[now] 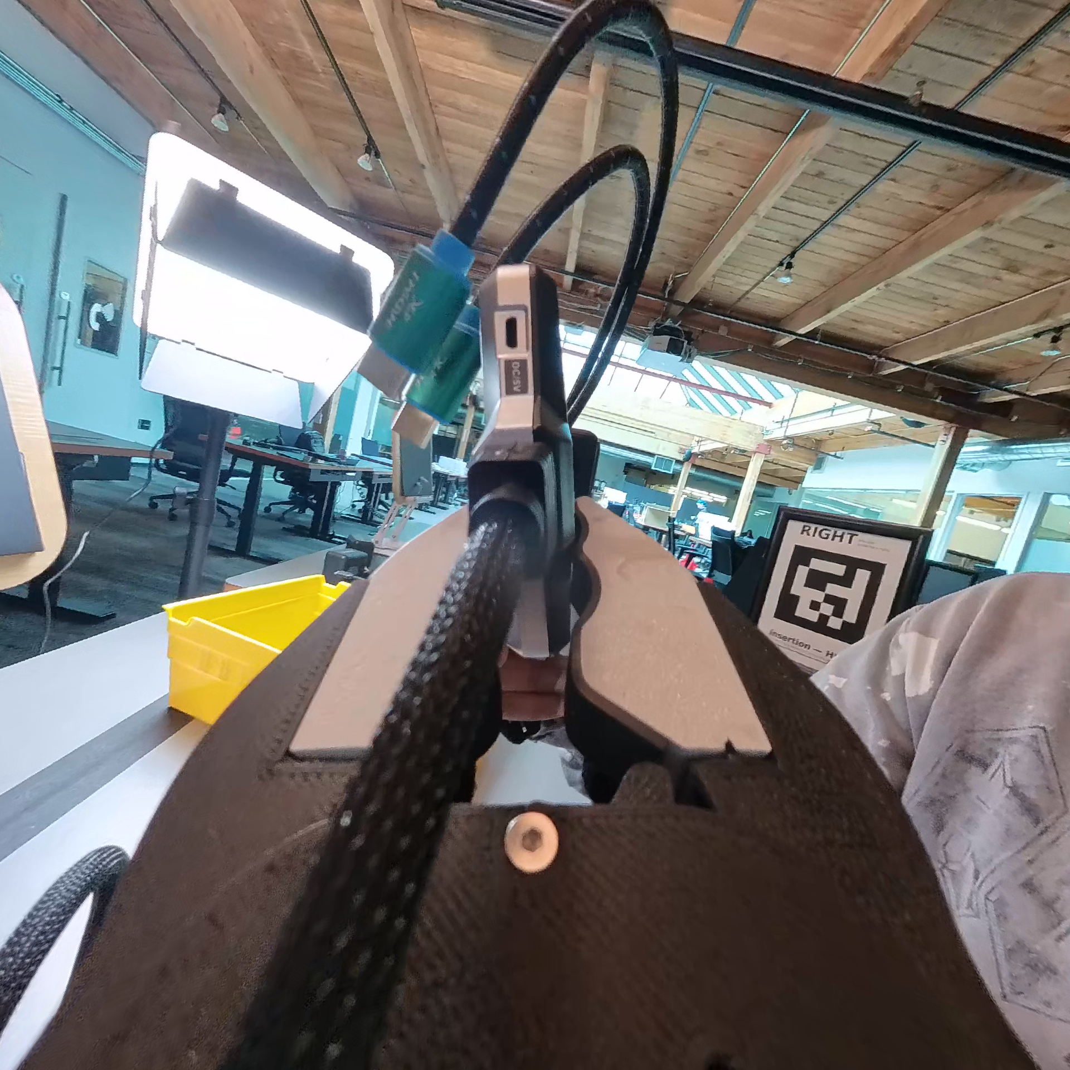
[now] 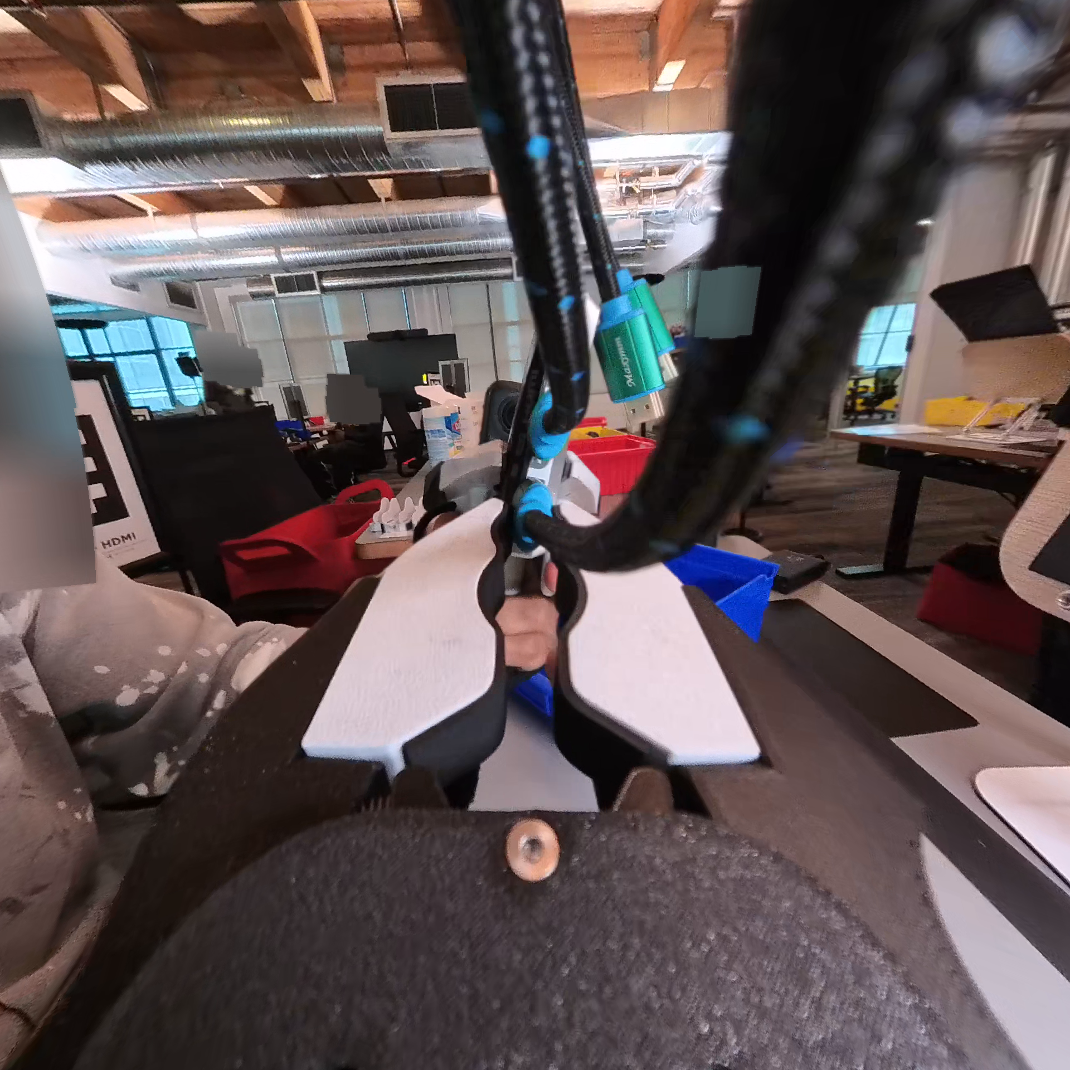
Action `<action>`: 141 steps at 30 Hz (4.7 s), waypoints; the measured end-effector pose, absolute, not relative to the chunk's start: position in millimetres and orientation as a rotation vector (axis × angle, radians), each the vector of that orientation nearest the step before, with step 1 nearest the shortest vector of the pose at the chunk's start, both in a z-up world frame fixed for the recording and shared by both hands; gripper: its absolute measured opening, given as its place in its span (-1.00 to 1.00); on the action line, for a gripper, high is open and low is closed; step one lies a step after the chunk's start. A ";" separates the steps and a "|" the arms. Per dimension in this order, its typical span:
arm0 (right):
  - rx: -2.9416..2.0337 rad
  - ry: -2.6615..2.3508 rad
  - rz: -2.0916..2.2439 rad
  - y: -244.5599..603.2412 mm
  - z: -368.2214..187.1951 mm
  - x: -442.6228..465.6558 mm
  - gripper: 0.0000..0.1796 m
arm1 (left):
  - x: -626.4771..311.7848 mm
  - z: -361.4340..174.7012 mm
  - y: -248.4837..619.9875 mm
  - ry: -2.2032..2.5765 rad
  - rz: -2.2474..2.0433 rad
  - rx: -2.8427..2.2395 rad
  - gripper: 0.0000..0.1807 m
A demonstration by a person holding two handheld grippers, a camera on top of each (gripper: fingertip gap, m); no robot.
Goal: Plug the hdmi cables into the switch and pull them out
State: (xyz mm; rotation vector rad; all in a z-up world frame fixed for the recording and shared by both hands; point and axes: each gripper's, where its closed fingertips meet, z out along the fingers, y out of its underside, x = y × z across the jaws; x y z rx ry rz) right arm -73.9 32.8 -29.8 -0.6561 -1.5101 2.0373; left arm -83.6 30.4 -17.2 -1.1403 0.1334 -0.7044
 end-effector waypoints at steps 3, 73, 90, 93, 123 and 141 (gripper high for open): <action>-0.639 -1.471 2.089 28.6 -24.9 -71.5 -0.88 | -81.5 -13.2 26.9 0.148 -0.719 -1.133 -0.76; -2.151 -1.788 0.191 348.1 -201.6 118.8 -0.82 | -122.9 -20.9 19.7 0.023 -0.488 -1.454 -0.76; -1.686 -1.771 0.529 288.1 -148.3 23.3 -0.77 | -114.8 -21.9 21.5 0.053 -0.490 -1.463 -0.76; -1.304 -1.660 1.117 195.3 -68.6 -21.5 -0.76 | -112.4 -24.0 27.1 0.065 -0.499 -1.438 -0.76; -0.608 -1.388 2.102 35.1 -17.7 -70.5 -0.87 | -76.3 -17.3 28.3 0.219 -0.698 -1.175 -0.74; -0.399 -1.198 2.225 26.1 1.9 -46.8 -0.88 | -56.6 9.1 13.9 0.250 -0.633 -1.013 -0.74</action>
